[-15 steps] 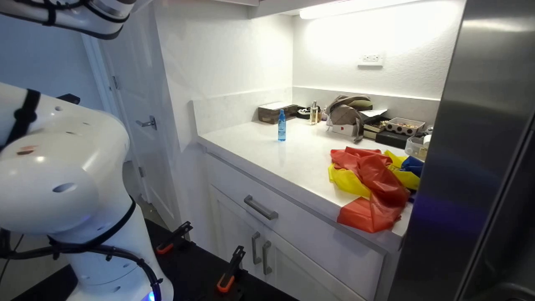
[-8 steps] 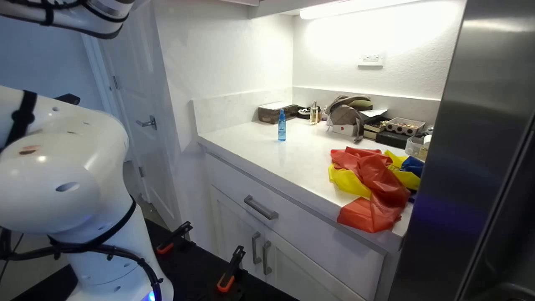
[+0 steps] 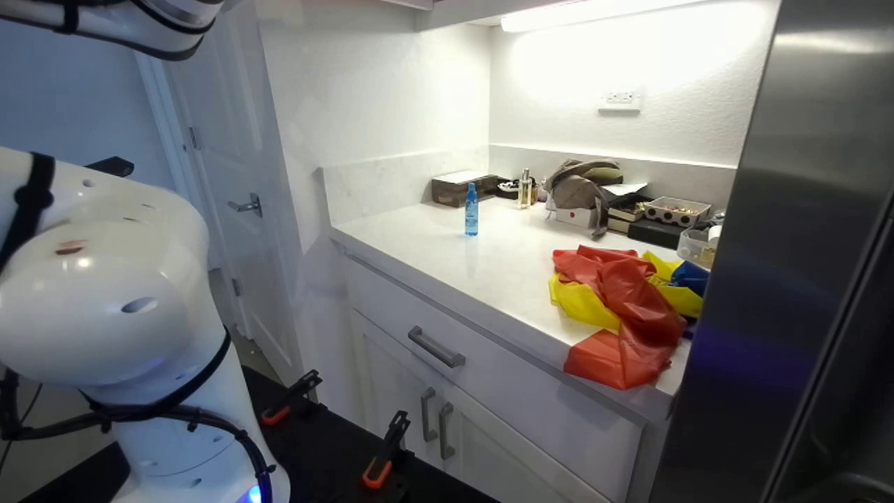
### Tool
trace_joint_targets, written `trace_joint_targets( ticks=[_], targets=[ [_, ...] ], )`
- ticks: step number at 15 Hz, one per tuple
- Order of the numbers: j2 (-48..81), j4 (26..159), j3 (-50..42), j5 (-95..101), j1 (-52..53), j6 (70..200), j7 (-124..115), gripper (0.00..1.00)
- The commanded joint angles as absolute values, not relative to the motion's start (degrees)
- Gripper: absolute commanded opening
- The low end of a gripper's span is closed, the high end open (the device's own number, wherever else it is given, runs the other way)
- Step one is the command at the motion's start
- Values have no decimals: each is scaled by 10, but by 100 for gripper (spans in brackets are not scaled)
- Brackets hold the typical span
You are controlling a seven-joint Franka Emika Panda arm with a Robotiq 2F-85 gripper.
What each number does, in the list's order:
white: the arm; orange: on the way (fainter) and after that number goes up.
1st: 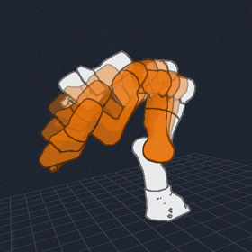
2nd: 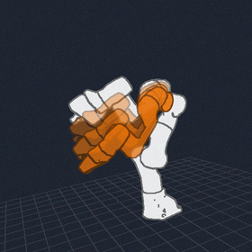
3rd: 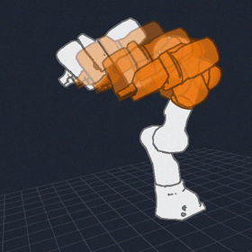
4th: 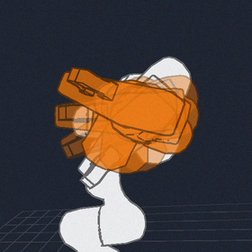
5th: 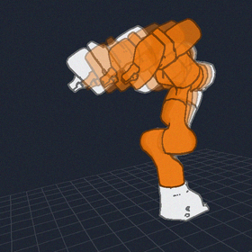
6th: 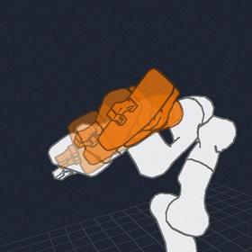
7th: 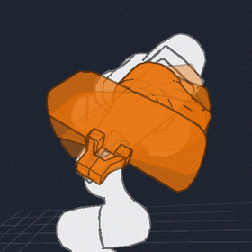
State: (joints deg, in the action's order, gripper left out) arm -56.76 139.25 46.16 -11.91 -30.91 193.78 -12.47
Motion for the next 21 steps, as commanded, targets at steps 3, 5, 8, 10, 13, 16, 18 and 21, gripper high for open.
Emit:
trace_joint_targets(
  ticks=[3, 5, 8, 10, 13, 16, 18, 21],
  targets=[
    [-555, 1444, 361, -92, -255, 1952, -85, 7],
    [-553, 1457, 323, -82, -241, 1949, -74, 5],
    [-549, 1463, 272, -64, -240, 1947, -62, 57],
    [-537, 1458, 237, -51, -243, 1946, -43, 73],
    [-526, 1452, 204, -39, -250, 1946, -23, 96],
    [-522, 1446, 202, -31, -274, 1948, -9, 100],
    [-529, 1441, 223, -26, -320, 1948, 3, 100],
    [-527, 1428, 223, -6, -312, 1920, 18, 100]
  ],
)
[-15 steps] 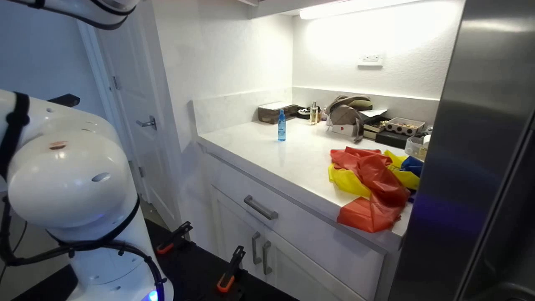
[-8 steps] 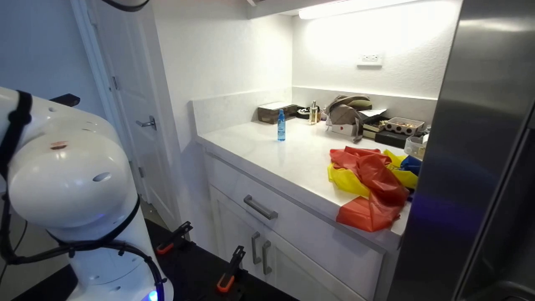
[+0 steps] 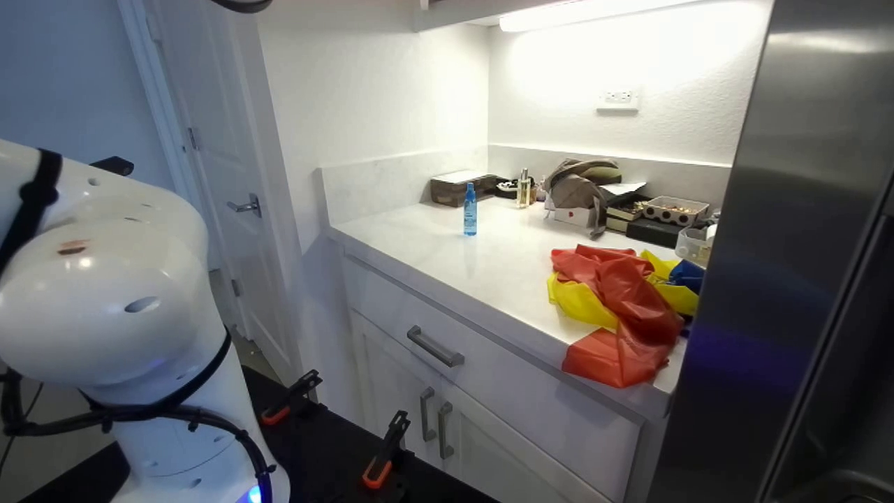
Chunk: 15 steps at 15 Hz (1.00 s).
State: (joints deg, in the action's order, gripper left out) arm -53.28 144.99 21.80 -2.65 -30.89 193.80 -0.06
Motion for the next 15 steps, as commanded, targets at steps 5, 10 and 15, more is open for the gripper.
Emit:
trace_joint_targets(
  ticks=[5, 10, 15],
  targets=[
    [-520, 1386, 179, 62, -173, 1787, 46, 100],
    [-505, 1330, 134, 107, -43, 1693, 85, 100],
    [-455, 1296, 111, 138, -1, 1728, 117, 49]
  ],
)
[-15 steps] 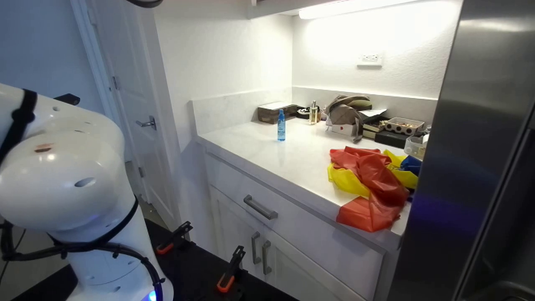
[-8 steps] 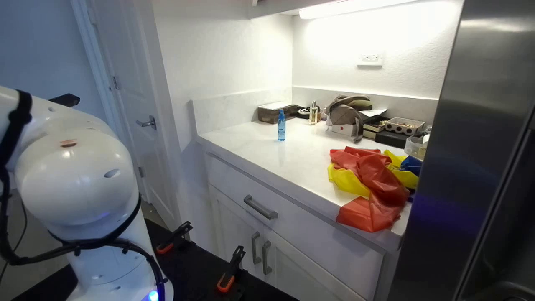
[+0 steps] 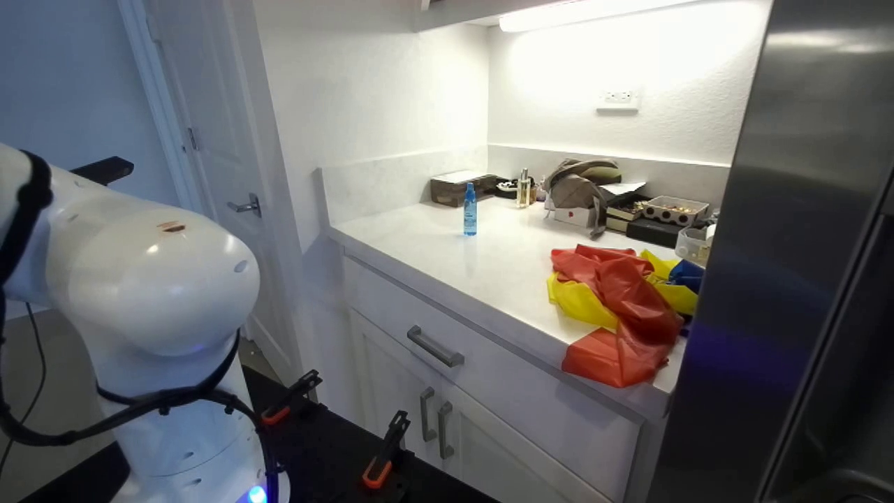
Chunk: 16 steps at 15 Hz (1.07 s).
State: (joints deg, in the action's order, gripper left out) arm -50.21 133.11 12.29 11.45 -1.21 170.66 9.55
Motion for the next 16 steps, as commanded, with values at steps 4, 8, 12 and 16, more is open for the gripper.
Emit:
trace_joint_targets(
  ticks=[4, 8, 12, 16],
  targets=[
    [-415, 1275, 113, 167, -20, 1765, 119, 20],
    [-386, 1260, 136, 197, -94, 1833, 108, 0],
    [-376, 1251, 182, 192, -194, 1870, 98, 0],
    [-380, 1244, 227, 184, -276, 1869, 93, 0]
  ],
)
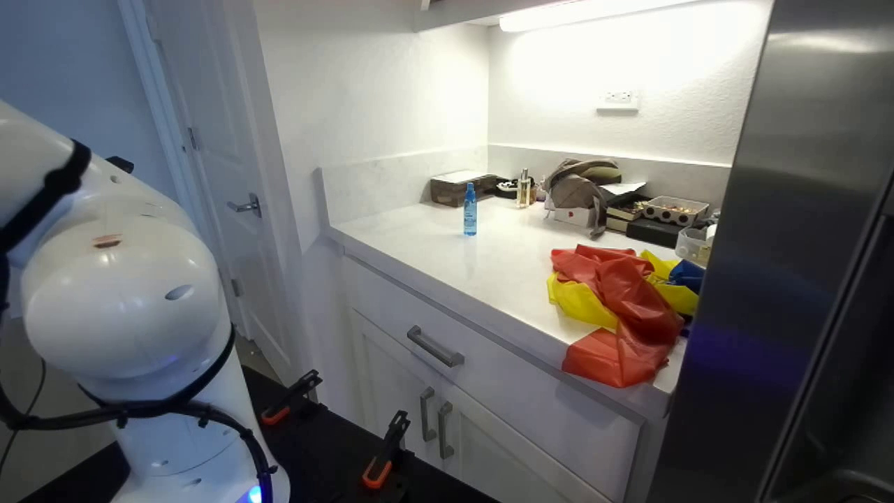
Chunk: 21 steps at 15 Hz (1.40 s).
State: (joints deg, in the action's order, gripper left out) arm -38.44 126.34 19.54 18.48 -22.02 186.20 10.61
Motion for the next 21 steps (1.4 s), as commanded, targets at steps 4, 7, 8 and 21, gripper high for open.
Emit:
trace_joint_targets(
  ticks=[4, 7, 8, 21],
  targets=[
    [-379, 1241, 245, 171, -321, 1862, 80, 0],
    [-372, 1240, 244, 162, -336, 1861, 75, 0],
    [-371, 1241, 245, 159, -345, 1864, 74, 0],
    [-247, 1123, 329, 129, -473, 1898, 59, 0]
  ],
)
